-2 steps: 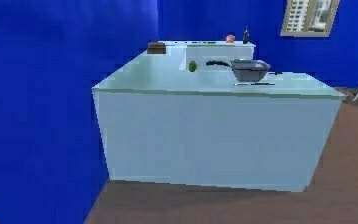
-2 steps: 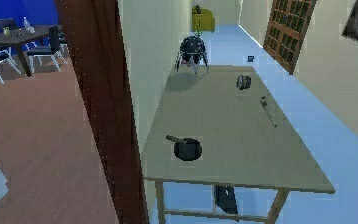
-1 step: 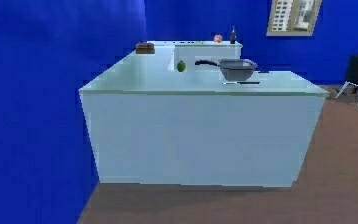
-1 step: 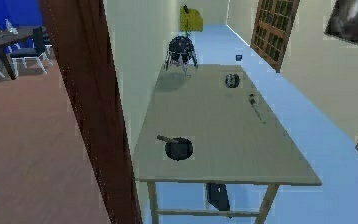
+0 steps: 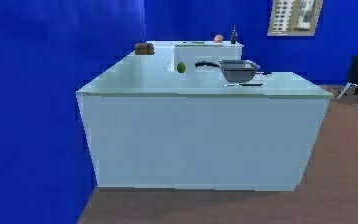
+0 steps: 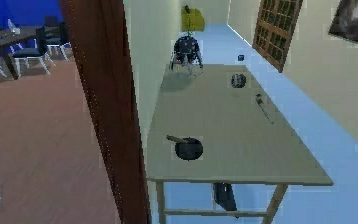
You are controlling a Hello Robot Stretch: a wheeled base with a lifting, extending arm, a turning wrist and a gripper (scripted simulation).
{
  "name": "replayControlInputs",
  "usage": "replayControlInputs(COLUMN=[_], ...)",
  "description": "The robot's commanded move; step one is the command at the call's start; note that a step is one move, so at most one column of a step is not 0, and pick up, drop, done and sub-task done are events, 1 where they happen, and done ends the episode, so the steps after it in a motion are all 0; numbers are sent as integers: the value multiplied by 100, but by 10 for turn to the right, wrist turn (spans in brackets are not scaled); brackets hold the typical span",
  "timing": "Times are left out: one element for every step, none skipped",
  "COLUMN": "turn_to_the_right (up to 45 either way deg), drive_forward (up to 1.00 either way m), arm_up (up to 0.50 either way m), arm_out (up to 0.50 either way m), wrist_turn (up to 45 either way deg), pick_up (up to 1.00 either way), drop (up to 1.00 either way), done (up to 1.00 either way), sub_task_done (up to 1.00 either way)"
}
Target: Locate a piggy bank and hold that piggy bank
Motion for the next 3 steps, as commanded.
replayControlInputs(turn_to_the_right=[300,0,420], drive_forward=[0,90,0], arm_up=[0,0,0], arm_out=[0,0,0], wrist_turn=[0,0,0], pick_up=[0,0,0], drop=[0,0,0], done=[0,0,0], sub_task_done=[0,0,0])
